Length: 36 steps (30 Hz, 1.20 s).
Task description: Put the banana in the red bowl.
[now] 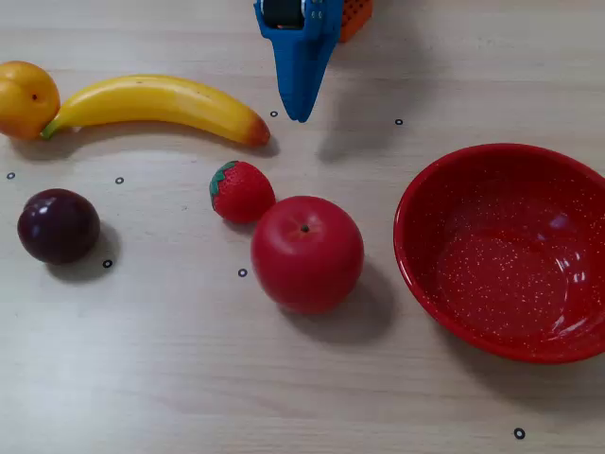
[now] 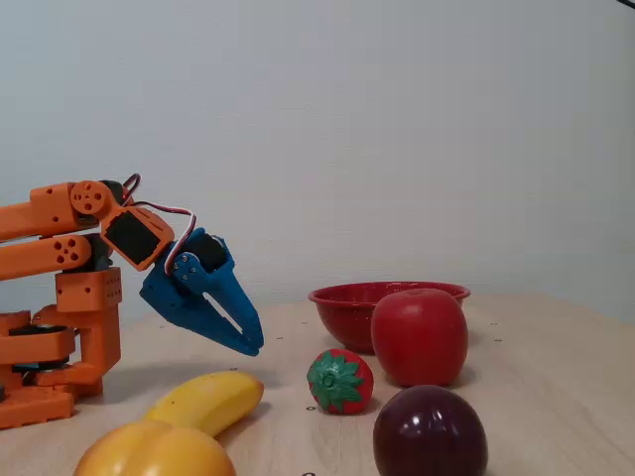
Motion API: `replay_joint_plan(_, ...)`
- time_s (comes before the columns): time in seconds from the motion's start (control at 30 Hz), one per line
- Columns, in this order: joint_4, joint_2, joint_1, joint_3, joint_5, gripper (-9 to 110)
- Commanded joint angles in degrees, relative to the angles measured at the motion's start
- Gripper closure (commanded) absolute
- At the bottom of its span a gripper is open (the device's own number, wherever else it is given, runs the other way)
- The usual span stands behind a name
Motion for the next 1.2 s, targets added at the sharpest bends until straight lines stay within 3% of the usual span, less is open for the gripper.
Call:
replay_joint_plan(0.0, -0.79, 0.70, 2.02, -2.20, 4.57, 101)
replay_joint_plan(0.57, -0.53, -2.29, 2.11, -5.01, 5.71, 101)
replay_joint_plan(0.97, 10.90, -23.03, 0.79, -33.84, 6.15, 101)
replay_joint_plan(1.17, 18.81, -34.63, -4.13, -49.75, 11.25, 101)
